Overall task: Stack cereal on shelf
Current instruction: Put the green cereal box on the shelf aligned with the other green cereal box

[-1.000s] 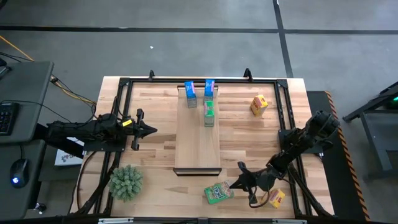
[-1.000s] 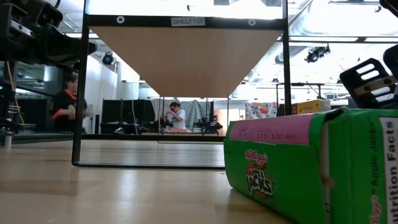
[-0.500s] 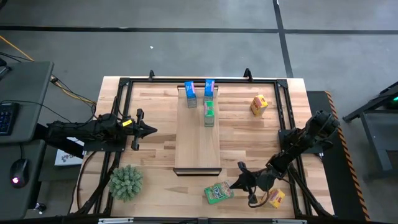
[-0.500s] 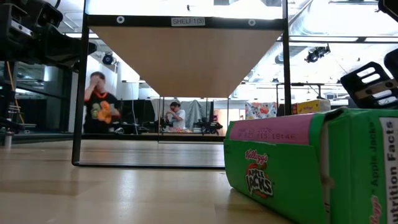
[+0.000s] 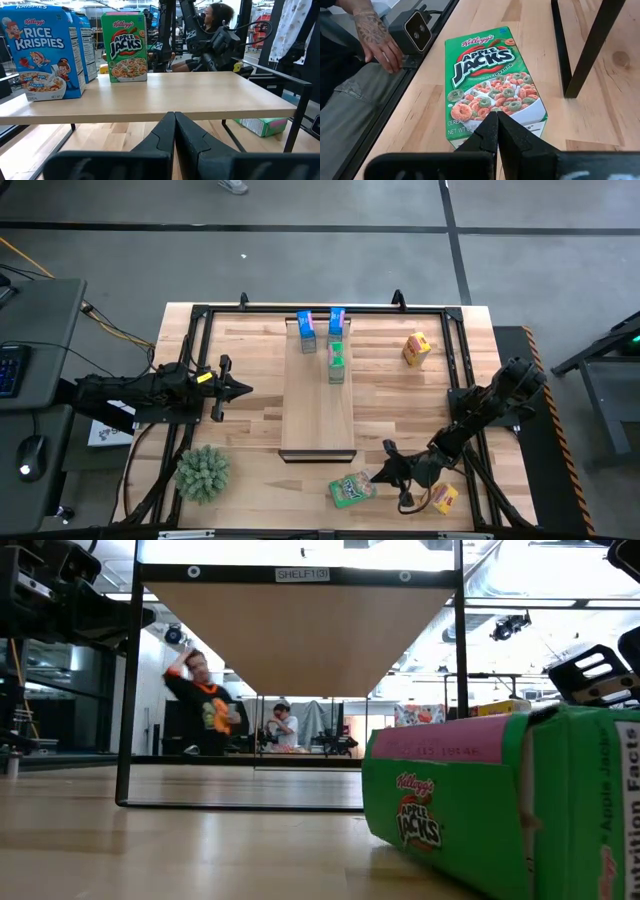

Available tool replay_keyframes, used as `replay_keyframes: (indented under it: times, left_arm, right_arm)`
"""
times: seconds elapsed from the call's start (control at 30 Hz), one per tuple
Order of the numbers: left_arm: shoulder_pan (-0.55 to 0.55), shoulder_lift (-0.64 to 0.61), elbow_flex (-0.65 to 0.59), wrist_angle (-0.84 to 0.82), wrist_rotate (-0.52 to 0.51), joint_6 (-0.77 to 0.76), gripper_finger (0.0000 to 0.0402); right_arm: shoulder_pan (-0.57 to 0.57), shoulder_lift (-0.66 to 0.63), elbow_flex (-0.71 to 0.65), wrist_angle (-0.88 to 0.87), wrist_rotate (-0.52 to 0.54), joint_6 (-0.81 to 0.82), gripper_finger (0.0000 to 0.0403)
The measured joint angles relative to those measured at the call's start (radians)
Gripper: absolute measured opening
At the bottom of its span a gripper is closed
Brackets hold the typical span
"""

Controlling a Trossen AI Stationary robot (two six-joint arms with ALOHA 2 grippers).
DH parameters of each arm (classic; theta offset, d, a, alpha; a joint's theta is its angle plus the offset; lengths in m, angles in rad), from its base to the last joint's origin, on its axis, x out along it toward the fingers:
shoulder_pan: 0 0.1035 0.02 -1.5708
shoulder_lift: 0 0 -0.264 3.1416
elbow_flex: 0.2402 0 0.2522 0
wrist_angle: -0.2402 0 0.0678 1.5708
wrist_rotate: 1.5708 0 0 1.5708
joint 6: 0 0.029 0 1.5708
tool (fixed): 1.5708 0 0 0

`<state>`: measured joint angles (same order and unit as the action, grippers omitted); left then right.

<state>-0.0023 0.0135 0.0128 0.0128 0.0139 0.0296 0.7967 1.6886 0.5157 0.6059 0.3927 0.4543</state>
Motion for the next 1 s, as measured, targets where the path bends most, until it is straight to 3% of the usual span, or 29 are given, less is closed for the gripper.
replay_keyframes:
  times: [0.57, 1.0]
  left_arm:
    - [0.0, 0.0, 0.0, 0.0, 0.0, 0.0, 0.0003]
    - [0.0, 0.0, 0.0, 0.0, 0.0, 0.0, 0.0003]
  right_arm:
    - [0.001, -0.021, 0.001, -0.057, -0.024, 0.036, 0.0]
    - [0.001, -0.088, -0.003, -0.2, -0.026, 0.055, 0.0]
